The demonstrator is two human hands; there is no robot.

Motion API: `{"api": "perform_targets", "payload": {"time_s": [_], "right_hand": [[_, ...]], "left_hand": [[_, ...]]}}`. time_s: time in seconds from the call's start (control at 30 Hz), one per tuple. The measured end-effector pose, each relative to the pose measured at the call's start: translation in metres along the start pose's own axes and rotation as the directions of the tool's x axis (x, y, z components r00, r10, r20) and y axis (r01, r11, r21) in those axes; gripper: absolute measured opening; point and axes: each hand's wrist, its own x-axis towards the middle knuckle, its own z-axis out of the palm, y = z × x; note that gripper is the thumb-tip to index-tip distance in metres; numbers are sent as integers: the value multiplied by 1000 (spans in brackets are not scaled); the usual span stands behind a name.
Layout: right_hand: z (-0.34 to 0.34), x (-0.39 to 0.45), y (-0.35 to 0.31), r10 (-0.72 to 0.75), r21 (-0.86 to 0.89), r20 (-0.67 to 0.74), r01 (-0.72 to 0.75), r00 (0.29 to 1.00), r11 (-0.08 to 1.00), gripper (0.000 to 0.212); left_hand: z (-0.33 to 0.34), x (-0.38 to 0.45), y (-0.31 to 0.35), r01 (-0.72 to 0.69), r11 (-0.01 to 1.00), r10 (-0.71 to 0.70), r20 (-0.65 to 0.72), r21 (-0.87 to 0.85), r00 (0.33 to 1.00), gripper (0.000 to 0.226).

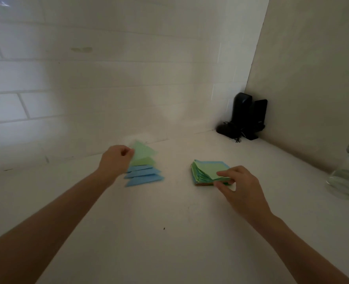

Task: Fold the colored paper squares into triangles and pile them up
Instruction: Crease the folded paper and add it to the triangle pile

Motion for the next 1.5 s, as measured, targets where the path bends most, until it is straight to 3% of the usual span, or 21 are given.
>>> {"api": "perform_targets", "payload": {"time_s": [0.13, 0.23, 0.33, 0.47, 0.63, 0.77, 0.97, 1.13, 1.27, 1.5], "right_hand": [[17, 15, 0, -30, -136, 49, 36, 998, 990, 37], [26, 15, 1, -92, -200, 43, 99, 995, 975, 27], [29, 15, 4, -112, -232, -4, 108, 994, 967, 12], [26, 17, 2, -123, -222, -98, 99, 988, 970, 3], [17, 13, -4, -102, -194, -163, 70, 981, 979, 10], [6, 4, -8, -117, -189, -135, 91, 984, 978, 11], [-27, -24, -27, -245, -211, -230, 197, 942, 957, 10], [-28, -70, -36, -357, -285, -13, 339, 934, 897, 4], [-15, -87, -27, -292, -237, 103, 309, 951, 921, 17], [-3, -87, -16, -124, -69, 176, 138, 976, 988, 22]], "left_hand": [[18, 31, -12, 53, 998, -53, -5, 40, 999, 18], [32, 43, -23, 105, 987, -108, 26, 118, 994, 27], [36, 45, -26, 120, 961, -104, -78, 249, 992, 38], [35, 27, -1, -223, 963, 248, -161, 154, 955, 17], [47, -38, 46, -528, 848, 529, 14, -57, 848, 3], [66, -78, 54, -654, 753, 657, 139, -76, 741, 17], [64, -107, 59, -683, 727, 685, 123, -64, 718, 36], [63, -135, 40, -720, 692, 706, 260, -54, 659, 41], [72, -144, 20, -681, 730, 652, 364, -64, 665, 28], [76, -148, 19, -591, 801, 589, 298, -95, 751, 34]]}}
